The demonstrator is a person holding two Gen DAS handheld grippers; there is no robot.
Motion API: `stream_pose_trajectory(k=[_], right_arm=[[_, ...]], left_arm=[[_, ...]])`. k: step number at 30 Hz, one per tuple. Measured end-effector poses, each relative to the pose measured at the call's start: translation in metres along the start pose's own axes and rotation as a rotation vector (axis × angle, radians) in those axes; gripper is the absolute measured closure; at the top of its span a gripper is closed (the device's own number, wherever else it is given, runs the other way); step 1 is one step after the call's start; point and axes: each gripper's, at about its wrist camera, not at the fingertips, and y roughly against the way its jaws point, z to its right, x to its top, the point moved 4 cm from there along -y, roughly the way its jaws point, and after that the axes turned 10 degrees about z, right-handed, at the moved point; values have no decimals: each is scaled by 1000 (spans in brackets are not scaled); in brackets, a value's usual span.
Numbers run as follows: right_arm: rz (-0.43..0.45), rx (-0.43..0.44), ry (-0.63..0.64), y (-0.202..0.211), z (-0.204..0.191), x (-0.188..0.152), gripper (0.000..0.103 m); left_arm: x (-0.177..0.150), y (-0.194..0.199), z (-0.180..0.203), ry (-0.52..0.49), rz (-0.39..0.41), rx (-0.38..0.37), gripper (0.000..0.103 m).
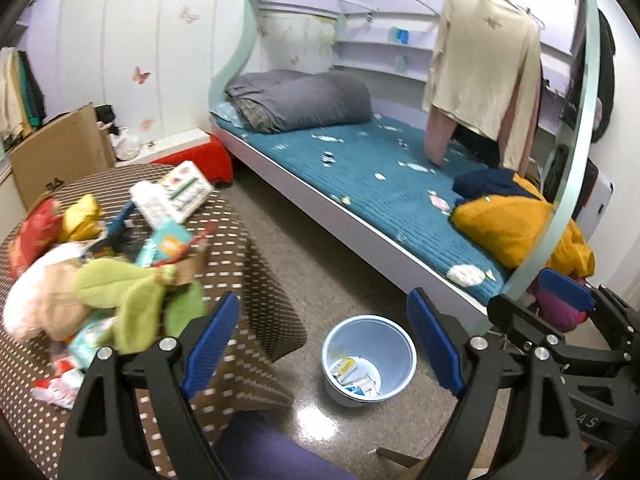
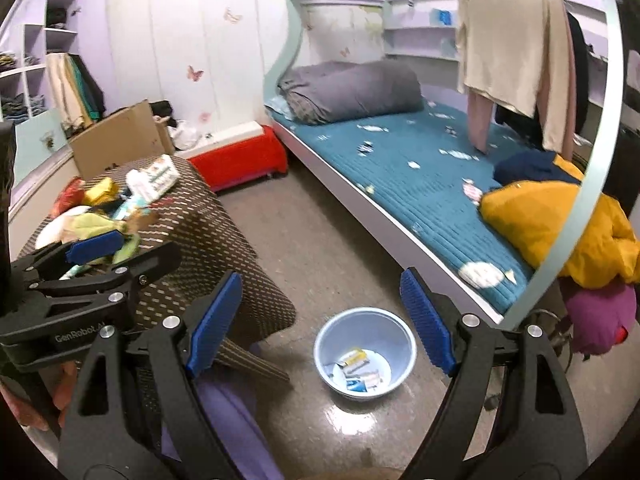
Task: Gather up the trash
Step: 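Move both tools back from the wastebasket to the table, then grasp the white-and-red wrapper with the left tool while the right tool grasps the green plush toy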
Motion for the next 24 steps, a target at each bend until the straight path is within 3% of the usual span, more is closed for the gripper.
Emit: stream_pose_trajectory(k=[9, 17, 19, 24], right_arm=[[38, 116, 44, 3, -52, 13, 20], [24, 219, 82, -3, -101, 12, 17], [10, 235, 88, -7, -110, 9, 17], [-42, 266, 114, -20, -134, -4, 17]], left_arm=[[1, 39, -51, 63, 56, 100, 18], [-6, 67, -101, 119, 76, 209, 11], [-11, 71, -114, 132, 70, 260, 11], [-28, 70, -148, 196, 27, 299, 11]])
